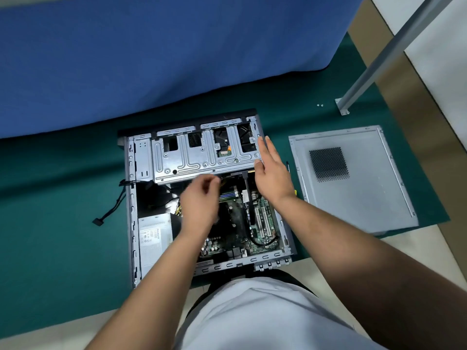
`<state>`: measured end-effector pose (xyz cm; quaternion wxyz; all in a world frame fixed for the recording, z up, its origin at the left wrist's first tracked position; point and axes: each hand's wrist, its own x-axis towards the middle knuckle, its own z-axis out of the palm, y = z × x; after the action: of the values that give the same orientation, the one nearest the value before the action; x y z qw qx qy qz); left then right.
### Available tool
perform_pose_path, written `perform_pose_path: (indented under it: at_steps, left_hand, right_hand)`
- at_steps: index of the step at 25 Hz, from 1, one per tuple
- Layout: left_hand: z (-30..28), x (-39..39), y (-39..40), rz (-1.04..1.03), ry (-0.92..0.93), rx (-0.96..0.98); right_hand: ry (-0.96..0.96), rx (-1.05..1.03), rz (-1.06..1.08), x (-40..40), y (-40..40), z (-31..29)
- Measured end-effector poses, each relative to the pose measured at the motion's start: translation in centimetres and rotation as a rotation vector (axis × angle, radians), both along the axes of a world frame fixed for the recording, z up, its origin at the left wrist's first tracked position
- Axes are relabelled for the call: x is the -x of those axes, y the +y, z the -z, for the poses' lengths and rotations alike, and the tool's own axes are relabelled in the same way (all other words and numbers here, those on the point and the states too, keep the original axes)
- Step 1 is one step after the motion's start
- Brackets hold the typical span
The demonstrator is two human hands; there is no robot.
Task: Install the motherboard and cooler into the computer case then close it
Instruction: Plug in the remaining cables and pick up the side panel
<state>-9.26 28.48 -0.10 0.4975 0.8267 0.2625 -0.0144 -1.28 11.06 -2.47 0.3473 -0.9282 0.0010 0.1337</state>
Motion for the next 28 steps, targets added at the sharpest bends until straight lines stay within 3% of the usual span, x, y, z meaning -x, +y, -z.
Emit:
perform_pose_path:
  at_steps: [2, 4, 6, 8, 10, 12, 17, 20, 23, 26, 28]
  left_hand:
    - [-0.2, 1.9, 4.8, -0.133, -0.159, -0.252]
    - [0.5, 2.9, 9.1, -0.351, -0.098, -0.393]
    - [1.3, 3.0, 12.3, -0.567, 0.100, -0.264]
    - [1.4, 2.2, 14.7, -0.662, 0.228, 0.066]
    - [1.0, 1.5, 16.1, -0.646, 0.215, 0.355]
    - [0.8, 1.1, 16.3, -0.626, 0.116, 0.389]
    - [0.6, 3.5, 13.5, -0.433, -0.209, -0.045]
    - [0.0, 5.2, 11.4, -0.236, -0.332, 0.025]
    - [0.0, 6.1, 9.7, -0.040, -0.351, 0.099]
    - [0.1, 6.9, 8.5, 0.085, -0.331, 0.084]
    - [0.3, 6.8, 8.4, 0.167, -0.337, -0.047]
  right_hand:
    - [-0.021, 0.008, -0.003, 0.1, 0.0, 0.2]
    - [-0.015, 0.017, -0.006, 0.2, -0.2, 0.3]
    - [-0.022, 0.026, -0.028, 0.3, -0.3, 0.4]
    - [-0.024, 0.040, -0.063, 0.2, -0.1, 0.2]
    - [-0.007, 0.034, -0.091, 0.1, 0.2, -0.5]
    - [0.026, 0.031, -0.097, -0.1, 0.4, -1.2]
    - [-0.056, 0.208, -0.078, -0.5, 3.4, -4.3]
    - [-0.091, 0.003, -0.209, 1.4, 7.6, -6.2]
    - [0.156, -0.257, -0.244, 2.7, 12.5, -7.6]
    - [0.505, -0.745, -0.019, 2.5, 15.2, -8.3]
    - [0.552, -0.884, 0.120, 2.3, 15.1, -8.5]
